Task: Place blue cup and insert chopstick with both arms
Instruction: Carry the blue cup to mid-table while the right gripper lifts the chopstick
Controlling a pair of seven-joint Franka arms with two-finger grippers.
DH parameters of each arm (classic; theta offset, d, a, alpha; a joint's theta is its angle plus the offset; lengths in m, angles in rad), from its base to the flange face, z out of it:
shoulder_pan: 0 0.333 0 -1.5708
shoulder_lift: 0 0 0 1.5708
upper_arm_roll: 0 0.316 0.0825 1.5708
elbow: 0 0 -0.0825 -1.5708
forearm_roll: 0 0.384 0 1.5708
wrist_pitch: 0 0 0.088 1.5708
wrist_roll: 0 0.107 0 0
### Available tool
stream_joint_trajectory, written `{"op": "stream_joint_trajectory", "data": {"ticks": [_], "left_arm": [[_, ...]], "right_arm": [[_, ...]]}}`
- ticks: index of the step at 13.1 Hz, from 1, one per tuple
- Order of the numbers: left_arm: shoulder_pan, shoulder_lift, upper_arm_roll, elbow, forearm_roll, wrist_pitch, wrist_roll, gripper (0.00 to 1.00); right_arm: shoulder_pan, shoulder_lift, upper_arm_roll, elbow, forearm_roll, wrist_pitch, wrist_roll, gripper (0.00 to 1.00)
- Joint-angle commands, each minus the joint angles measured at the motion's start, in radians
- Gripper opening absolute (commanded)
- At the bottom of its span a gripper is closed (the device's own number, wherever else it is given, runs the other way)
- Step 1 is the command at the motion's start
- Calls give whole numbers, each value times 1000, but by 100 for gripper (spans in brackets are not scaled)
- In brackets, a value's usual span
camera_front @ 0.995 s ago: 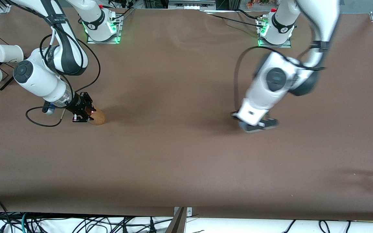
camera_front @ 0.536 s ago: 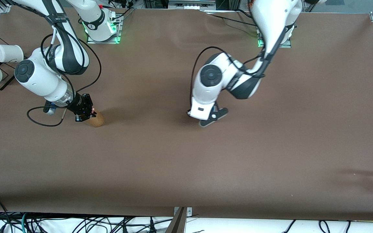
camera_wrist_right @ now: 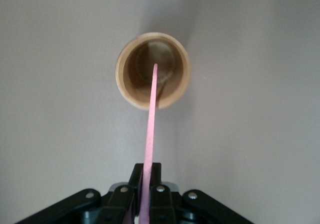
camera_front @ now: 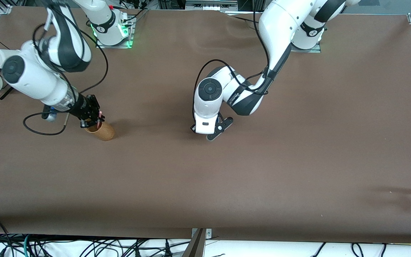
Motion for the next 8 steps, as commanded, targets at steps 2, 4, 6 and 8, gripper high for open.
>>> {"op": "stream_joint_trajectory", "data": {"ticks": [2,4,6,8], "left_arm": [[-18,54,14,73,13,-10,-51,2],[-16,54,14,73,13,-7,-48,41],[-7,42,12,76,12,-10,-44,95],[21,16,-4,77,1,-56,-38,100]], "right_arm": [[23,20,5,215,13,-263,66,0],[35,23,9,304,16,-369,89,0],[46,23,12,344,27,-401,114,0],[49,21,17,371,68,-406,115,0]]}}
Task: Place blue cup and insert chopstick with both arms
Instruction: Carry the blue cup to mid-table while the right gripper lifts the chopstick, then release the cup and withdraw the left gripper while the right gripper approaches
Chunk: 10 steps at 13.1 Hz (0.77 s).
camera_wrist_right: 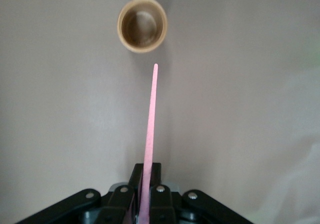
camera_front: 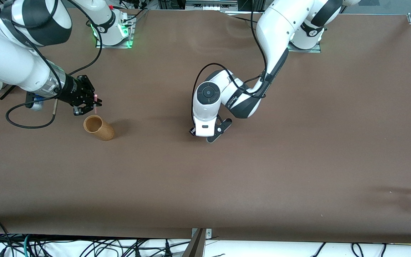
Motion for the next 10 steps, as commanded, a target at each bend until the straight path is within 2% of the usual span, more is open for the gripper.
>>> {"op": "stream_joint_trajectory", "data": {"ticks": [1,3,4,8,10], "left_arm": [[28,-31,-16,47,-13,-103,-3,100],[60,-72,-16,113,-110,-250,80,100],[94,-109,-14,124,-118,-328,150,100],[313,-276,-7,119,-121,-574,682,100],[408,-348,-2,101,-121,-631,937,100]], "right_arm": [[5,21,6,60,51,-30,19,0],[23,24,6,72,83,-29,19,0],[32,30,6,84,100,-29,17,0],[73,47,6,106,188,-21,17,0],[118,90,6,132,231,-9,20,0]]}}
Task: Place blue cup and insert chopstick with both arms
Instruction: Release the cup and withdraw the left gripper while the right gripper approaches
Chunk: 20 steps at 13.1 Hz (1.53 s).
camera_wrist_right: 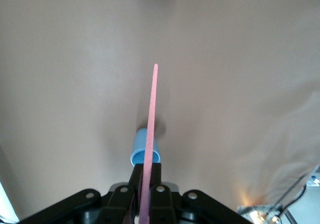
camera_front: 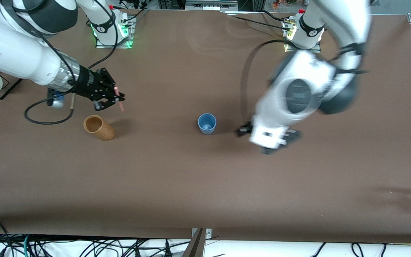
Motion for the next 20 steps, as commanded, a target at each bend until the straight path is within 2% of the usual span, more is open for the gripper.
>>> {"op": "stream_joint_trajectory", "data": {"ticks": [1,4,5,7,9,13,15,20], "left_arm": [[111,-110,-3,-75,-24,-61,305,100],[261,-222,-2,-164,-12,-90,625,100],[278,-242,26,-173,-10,-107,679,100],[283,-294,107,-191,-16,-125,697,100],[294,-377,142,-252,-9,-127,695,100],[311,-464,144,-341,4,-125,692,100],[314,-553,142,-449,-3,-153,701,100],[314,-576,144,-443,7,-158,729,100]], "right_arm": [[56,89,-2,83,78,-7,21,0],[96,205,-2,170,205,18,19,0],[117,233,-2,190,232,55,25,0],[195,264,-2,190,252,164,33,0],[240,297,-2,195,250,212,87,0],[303,330,-2,201,252,288,116,0],[314,339,-2,201,250,311,121,0],[312,371,-2,201,250,359,114,0]]}}
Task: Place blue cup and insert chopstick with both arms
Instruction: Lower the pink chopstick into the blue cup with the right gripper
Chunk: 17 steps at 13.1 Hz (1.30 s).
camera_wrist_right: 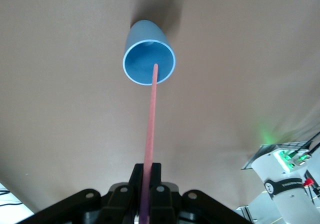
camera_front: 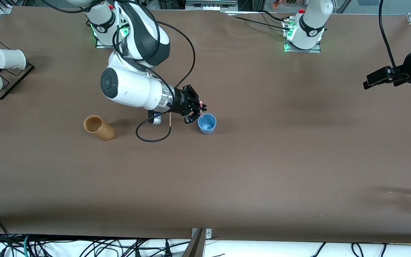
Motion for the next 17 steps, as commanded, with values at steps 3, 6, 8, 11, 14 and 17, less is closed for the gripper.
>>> {"op": "stream_joint_trajectory", "data": {"ticks": [3,6,8,11,14,17], "left_arm": [[25,-36,-3,-40,46,6,207,100],[28,-16,-6,-26,52,6,217,100],[28,2,-7,-10,52,5,212,100],[24,4,-10,-9,51,5,208,100],[28,4,-9,-9,51,5,214,100],[25,12,-9,-7,48,5,211,100]], "right_arm": [[18,37,-2,34,13,70,15,0],[46,76,-2,34,2,126,15,0],[49,80,-2,32,0,141,12,0],[49,90,-4,34,-3,133,15,100],[47,82,-7,34,-3,123,15,100],[25,54,-25,37,-3,54,17,100]]}}
